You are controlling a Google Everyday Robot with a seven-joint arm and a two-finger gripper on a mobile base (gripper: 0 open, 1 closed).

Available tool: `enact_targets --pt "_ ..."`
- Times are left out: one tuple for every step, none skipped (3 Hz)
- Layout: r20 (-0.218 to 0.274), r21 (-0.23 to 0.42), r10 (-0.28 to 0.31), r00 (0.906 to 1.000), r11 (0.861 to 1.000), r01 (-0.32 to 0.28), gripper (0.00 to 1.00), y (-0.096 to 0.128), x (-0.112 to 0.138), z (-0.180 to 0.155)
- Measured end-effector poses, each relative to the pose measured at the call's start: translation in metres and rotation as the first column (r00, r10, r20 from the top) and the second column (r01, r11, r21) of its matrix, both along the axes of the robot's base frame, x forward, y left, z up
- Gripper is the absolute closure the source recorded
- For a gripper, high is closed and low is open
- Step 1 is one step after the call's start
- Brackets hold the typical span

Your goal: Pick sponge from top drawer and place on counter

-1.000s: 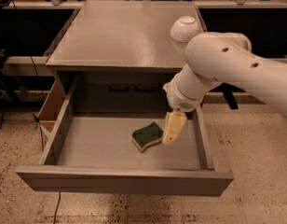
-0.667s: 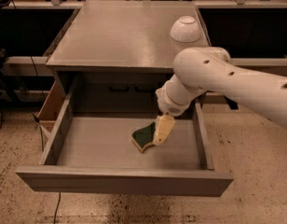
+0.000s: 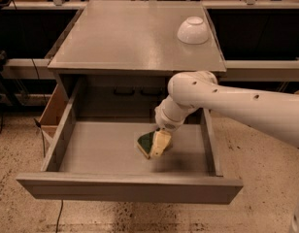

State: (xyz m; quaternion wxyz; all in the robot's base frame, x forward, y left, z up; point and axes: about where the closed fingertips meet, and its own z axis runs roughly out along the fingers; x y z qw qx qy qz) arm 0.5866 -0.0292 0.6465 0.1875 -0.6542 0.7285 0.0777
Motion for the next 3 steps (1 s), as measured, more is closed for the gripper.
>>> enact_targets --pt "-0.021 0.015 -0.017 0.9996 1.0 0.017 0.16 0.002 -0.002 -0.019" --pt "-0.041 0.029 -0.046 0.9981 0.998 0.047 0.47 0.001 -0.007 -0.034" --pt "-0.053 0.035 -0.06 0.9968 0.997 0.062 0.7 0.001 -0.009 -0.039"
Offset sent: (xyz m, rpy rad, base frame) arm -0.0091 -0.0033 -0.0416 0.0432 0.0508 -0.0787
